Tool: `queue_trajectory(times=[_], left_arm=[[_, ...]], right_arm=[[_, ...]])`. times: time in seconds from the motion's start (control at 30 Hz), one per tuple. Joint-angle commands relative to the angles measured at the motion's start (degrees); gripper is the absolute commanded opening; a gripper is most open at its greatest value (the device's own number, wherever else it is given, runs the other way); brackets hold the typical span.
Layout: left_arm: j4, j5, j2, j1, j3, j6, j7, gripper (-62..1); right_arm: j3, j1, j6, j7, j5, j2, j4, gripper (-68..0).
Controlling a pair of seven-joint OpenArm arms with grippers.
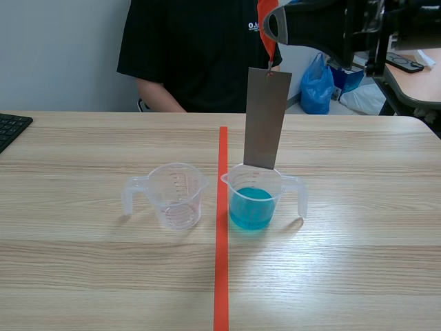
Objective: Do the redox reaction experiment.
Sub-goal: 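Lower the plate into the blue solution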
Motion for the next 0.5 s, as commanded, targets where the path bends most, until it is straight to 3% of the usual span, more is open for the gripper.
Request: queue_trajectory(times=[0.0, 0.23, 0.47], left_arm=[[2.3, 0.8, 0.5, 1.4, -0.3, 0.9, -2.4, -56.9], [7.3, 6.3, 6.7, 8.6, -0.3, 6.5, -7.2, -56.9], [12.2, 8.3, 10.2, 12.6, -0.3, 6.7, -9.7, -56.9]], right_arm=[[0.8, 1.0, 0.3, 1.2, 0.8, 0.7, 0.1, -65.8], [0.4, 1.0, 0.7, 2.5, 0.6, 0.0, -2.3, -65.8], [-1.4, 1.0, 1.3, 4.6, -2.6, -1.7, -6.1, -65.8]])
